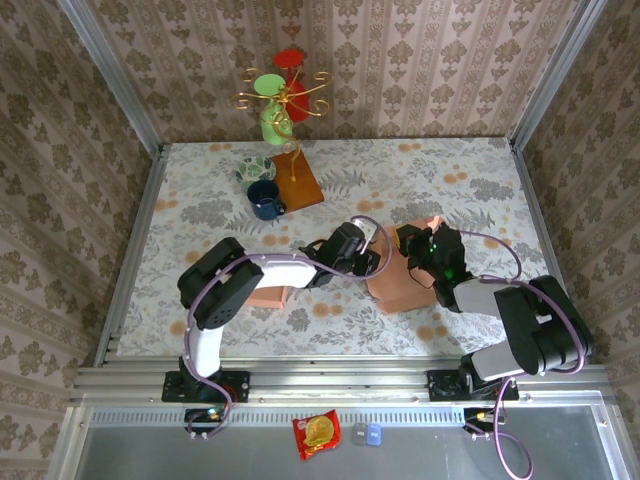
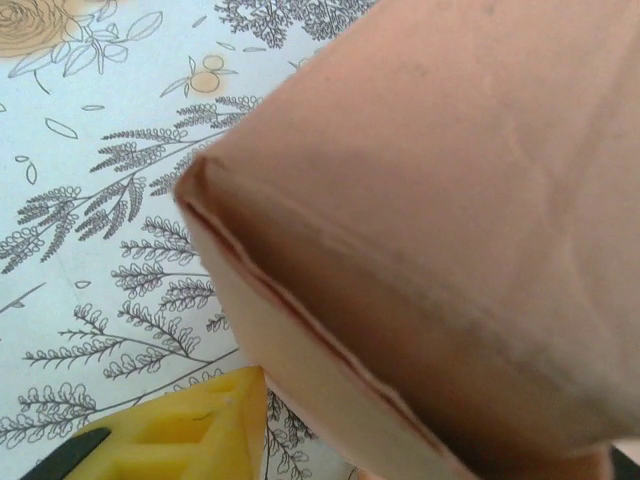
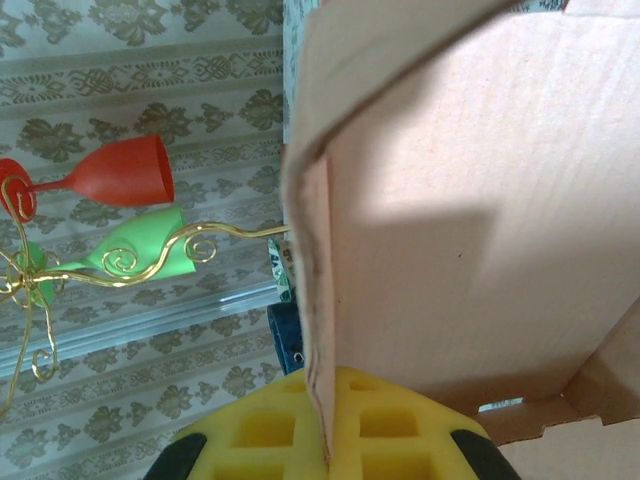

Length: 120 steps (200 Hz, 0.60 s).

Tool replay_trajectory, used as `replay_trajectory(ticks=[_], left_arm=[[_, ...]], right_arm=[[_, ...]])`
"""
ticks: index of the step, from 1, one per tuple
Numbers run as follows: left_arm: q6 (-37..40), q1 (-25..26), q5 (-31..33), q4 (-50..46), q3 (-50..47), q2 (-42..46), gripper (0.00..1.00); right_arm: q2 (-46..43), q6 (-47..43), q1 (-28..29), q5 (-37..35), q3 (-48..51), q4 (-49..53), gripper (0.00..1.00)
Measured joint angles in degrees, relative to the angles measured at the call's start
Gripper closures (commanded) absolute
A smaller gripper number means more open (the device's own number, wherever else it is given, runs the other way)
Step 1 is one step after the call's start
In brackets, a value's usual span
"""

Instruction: Fold the paper box

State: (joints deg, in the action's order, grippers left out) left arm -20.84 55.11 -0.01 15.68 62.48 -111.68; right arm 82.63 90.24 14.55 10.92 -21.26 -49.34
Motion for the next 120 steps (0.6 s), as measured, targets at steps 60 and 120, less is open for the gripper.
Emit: replay_trajectory(ticks=[60, 120], left_arm=[[-1.53, 0.31, 2.16, -4.31, 2.36, -0.2, 0.67], [-2.67, 0.59, 4.61, -8.41, 6.47, -2.29, 0.75]], right_arm=[[0.92, -0.04, 1.64, -2.47, 0.0, -1.73, 1.0], [2.43, -0.04, 2.03, -4.98, 0.37, -4.31, 1.0]])
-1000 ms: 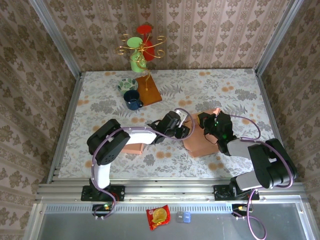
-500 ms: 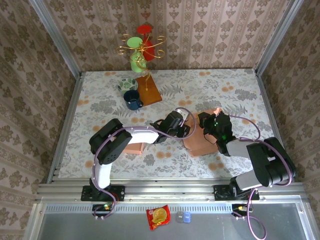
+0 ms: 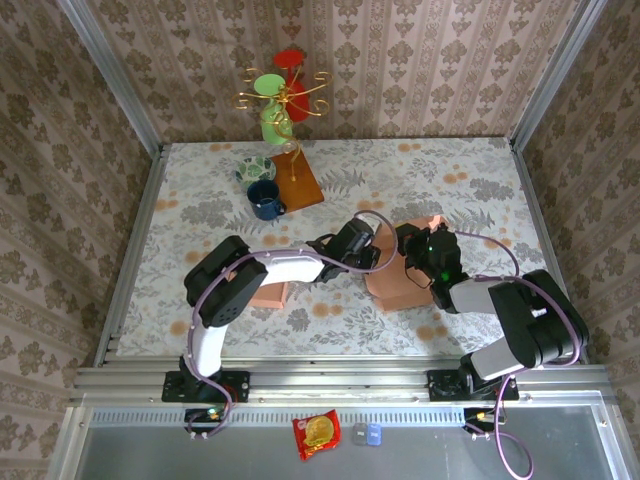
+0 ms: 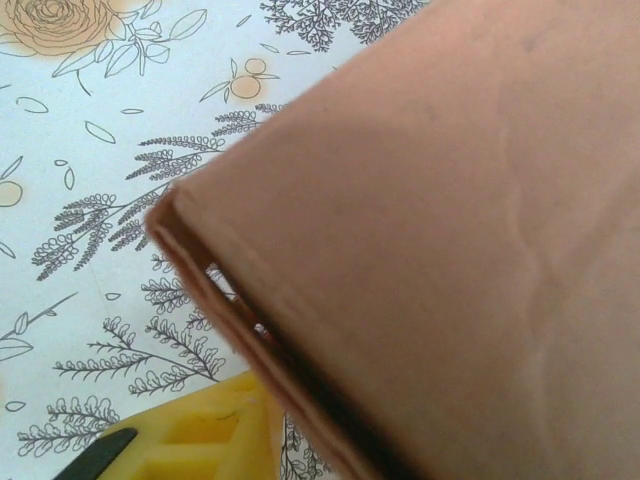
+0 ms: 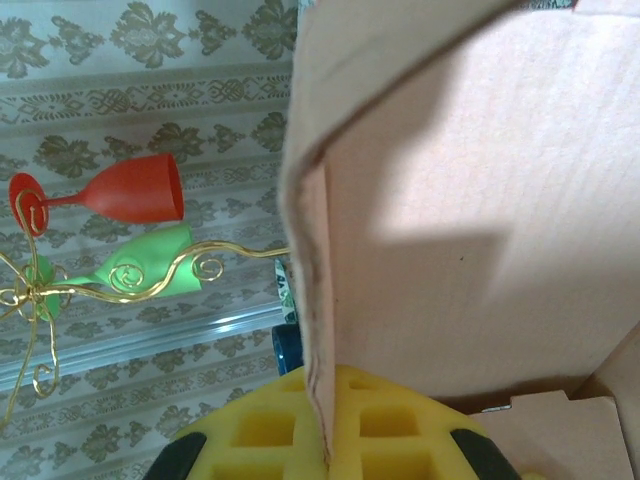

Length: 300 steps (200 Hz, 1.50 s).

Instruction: Fold the paper box

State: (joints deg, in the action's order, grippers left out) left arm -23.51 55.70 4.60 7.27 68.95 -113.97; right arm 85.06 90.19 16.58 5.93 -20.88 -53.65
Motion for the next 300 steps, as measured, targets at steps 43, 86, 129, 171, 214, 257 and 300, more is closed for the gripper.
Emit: replay_trajectory(ticks=[43, 86, 129, 171, 214, 257, 300], left_arm=[[-2.01, 0.59, 2.6, -2.34, 2.14, -0.81, 0.9], [-4.0, 0.85, 4.74, -4.85, 4.15, -1.57, 1.0], [-4.42, 0.79, 6.73, -5.62, 4.98, -2.03, 1.0], [-4.44, 0.83, 7.3, -5.57, 5.01, -2.03, 1.0], [-5.53, 0.2, 6.01, -5.97, 7.3, -1.6, 1.0], [-7.69, -3.65, 3.96, -13.53, 10.03, 0.39, 1.0], [-11.37, -8.0, -1.9, -23.23, 15.78, 1.11, 1.0]], right_arm=[[0.15, 0.0, 0.13, -1.62, 0.0, -0.44, 1.0], [-0.04, 0.02, 0.57, -2.62, 0.0, -0.15, 0.91], [-2.12, -0.46, 1.7, -0.37, -0.13, 4.85, 0.6], [-9.05, -3.08, 0.81, 1.95, -3.61, 16.22, 0.38], [-20.06, -8.07, -2.43, 3.5, -11.37, 34.62, 0.33], [-26.93, -16.39, -8.22, 5.31, -24.24, 51.06, 0.33], [-26.4, -25.09, -14.27, 10.23, -35.63, 65.33, 0.35]])
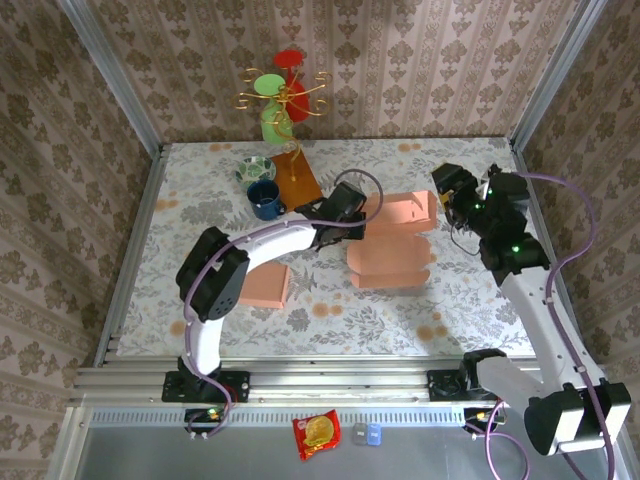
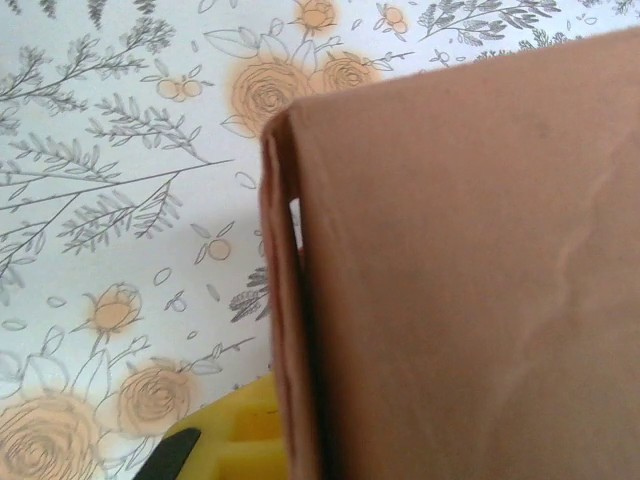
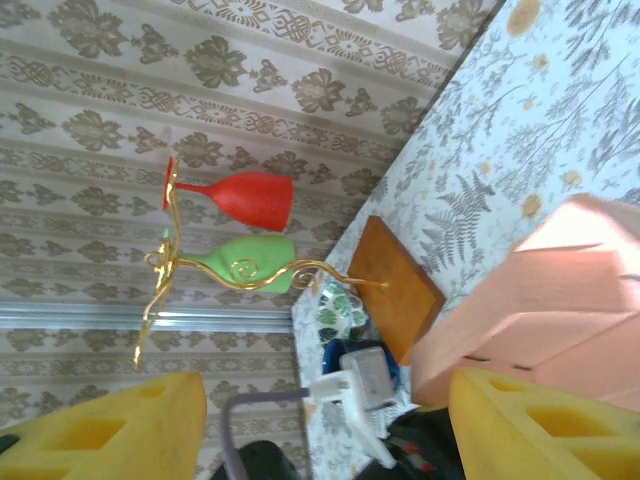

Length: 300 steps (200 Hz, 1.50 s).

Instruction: Fold the paper box

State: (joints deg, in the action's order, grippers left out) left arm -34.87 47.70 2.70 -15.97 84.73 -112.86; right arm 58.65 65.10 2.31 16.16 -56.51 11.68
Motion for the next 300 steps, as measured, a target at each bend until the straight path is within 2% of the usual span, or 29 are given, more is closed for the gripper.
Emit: replay_trajectory(ticks=[39, 64, 120, 152, 188, 247, 300], left_arm=[[-2.32, -3.56, -6.25, -7.82, 3.69, 0.9, 1.0], [-4.24, -5.2, -10.93, -10.78, 3.72, 1.86, 1.0], [-7.34, -8.02, -21.97, -12.26, 3.72, 2.01, 1.0], [-9.29, -8.81, -27.65, -10.21, 3.69, 2.01, 1.0], [-10.19, -8.79, -30.6, -9.16, 3.69, 1.99, 1.0], [-10.19, -8.68, -31.5, -8.98, 3.69, 1.99, 1.0], [-10.6, -8.2, -31.47, -8.22, 3.72, 1.97, 1.0]], right_arm=[[4.37, -4.48, -4.83, 5.7, -4.31, 8.79, 0.39], [6.88, -6.4, -5.81, 7.67, -4.57, 12.31, 0.39], [10.62, -8.2, -8.37, 13.2, -3.28, 12.87, 0.35], [12.48, -6.62, -8.92, 17.18, -0.9, 9.22, 0.29], [13.79, -0.46, -8.94, 20.85, 2.69, 2.25, 0.28], [15.76, 10.71, -9.09, 23.41, 4.7, -10.43, 0.27], [16.74, 15.8, -8.68, 24.39, 4.68, -15.39, 0.26]])
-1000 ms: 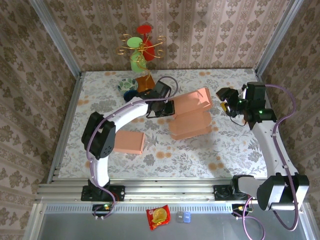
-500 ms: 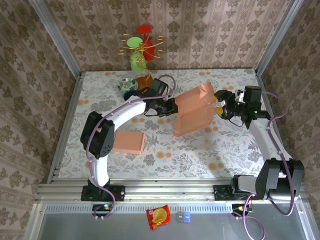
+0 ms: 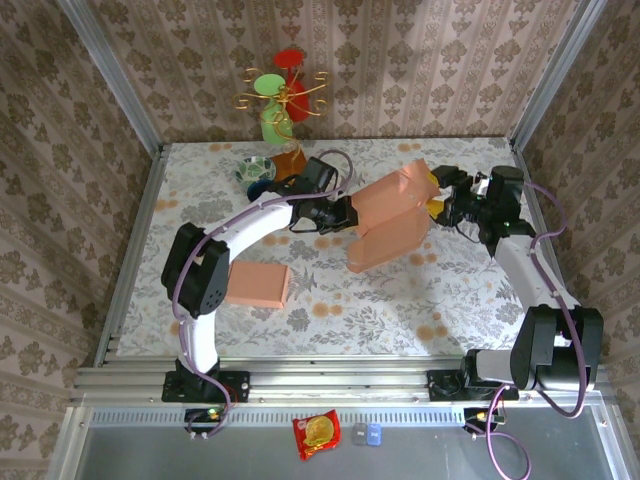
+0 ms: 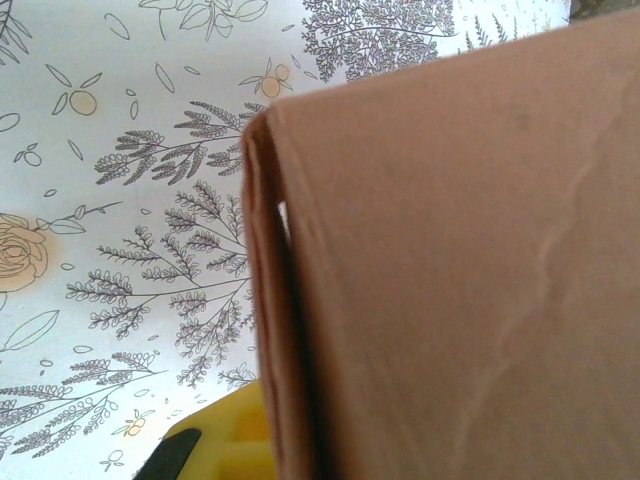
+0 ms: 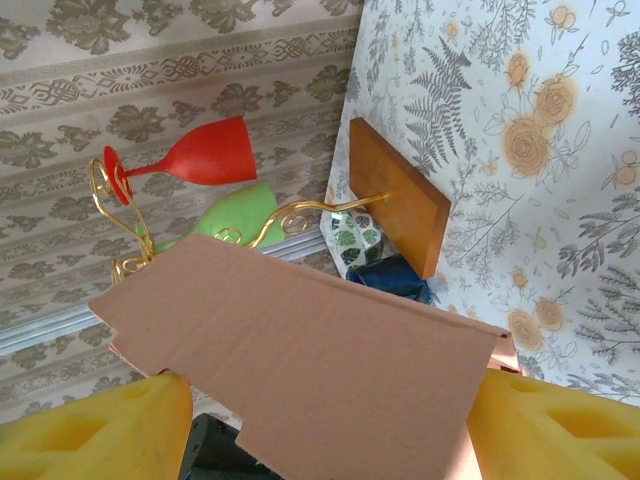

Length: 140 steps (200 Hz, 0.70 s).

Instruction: Fold the paper box

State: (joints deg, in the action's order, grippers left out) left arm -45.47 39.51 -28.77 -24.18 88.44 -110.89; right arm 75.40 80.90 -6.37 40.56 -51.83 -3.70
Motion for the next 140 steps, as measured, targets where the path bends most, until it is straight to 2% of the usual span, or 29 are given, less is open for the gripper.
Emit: replay_trajectory(ticks=[71, 140], left_arm=[[0.0, 0.42, 0.48, -0.48, 1.68, -0.92, 1.0], [0.59, -0.28, 0.66, -1.88, 1.99, -0.92, 1.0]], right_arm=[[1.16, 0.07, 2.64, -0.02, -0.96, -0.28, 0.27], [-1.46, -11.96, 1.86, -0.72, -6.95, 13.88, 0.27]])
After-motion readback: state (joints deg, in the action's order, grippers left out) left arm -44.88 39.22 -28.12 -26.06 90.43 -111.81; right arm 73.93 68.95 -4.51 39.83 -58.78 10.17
